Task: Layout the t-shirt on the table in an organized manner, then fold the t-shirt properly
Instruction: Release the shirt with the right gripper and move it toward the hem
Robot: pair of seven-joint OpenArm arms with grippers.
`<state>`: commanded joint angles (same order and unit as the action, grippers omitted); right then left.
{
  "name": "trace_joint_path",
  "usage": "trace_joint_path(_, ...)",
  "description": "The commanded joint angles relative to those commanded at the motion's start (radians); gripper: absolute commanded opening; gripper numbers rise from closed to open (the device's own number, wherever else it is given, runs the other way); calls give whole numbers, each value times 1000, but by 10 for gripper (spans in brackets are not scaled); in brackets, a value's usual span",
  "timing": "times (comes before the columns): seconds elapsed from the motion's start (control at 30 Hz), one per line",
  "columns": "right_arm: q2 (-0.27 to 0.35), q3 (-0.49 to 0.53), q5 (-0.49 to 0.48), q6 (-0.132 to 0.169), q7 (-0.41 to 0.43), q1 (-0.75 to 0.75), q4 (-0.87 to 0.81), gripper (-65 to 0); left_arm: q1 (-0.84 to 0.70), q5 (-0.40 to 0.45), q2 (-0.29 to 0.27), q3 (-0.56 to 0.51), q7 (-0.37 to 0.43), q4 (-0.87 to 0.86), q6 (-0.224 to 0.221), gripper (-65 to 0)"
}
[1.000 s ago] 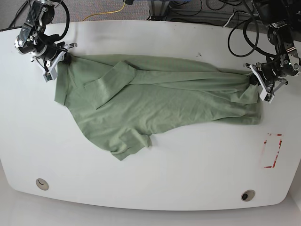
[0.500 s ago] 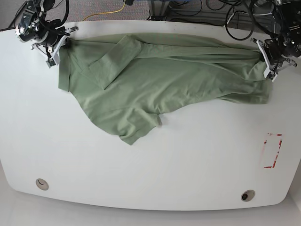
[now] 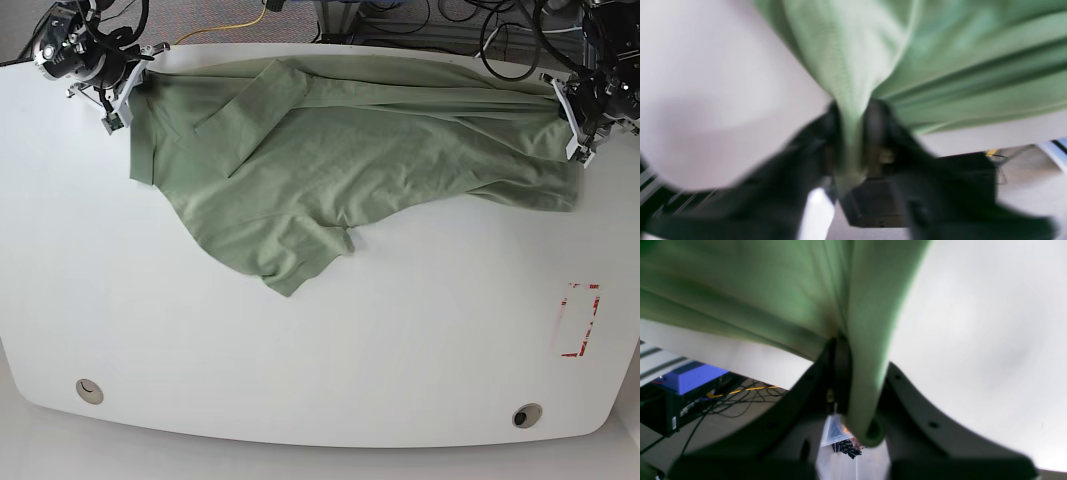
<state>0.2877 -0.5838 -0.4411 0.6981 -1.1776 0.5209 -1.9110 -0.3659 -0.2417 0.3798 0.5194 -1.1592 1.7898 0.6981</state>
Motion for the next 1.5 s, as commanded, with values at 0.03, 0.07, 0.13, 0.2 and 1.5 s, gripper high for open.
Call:
trace_joint_path(0.03,0,0,0,0,0,0,0,-477,2,0,0,0,-6,0,0,-393)
trace_joint_path(0.07,0,-2,0,0,0,0,0,-425,5,0,0,2,-14,0,0,-369)
trace_joint_path(0.13,0,-8,0,0,0,2,0,-338,5,0,0,6,-21,0,0,-336)
trace_joint_path(0.2,-3,-48,-2,0,-2,3,-6,-252,5,0,0,28,-26,0,0,-317)
trace_joint_path(1.5,-14,-35,5,0,-127,-606,97,-124,480,-23,-2,20,-196,3,0,-300)
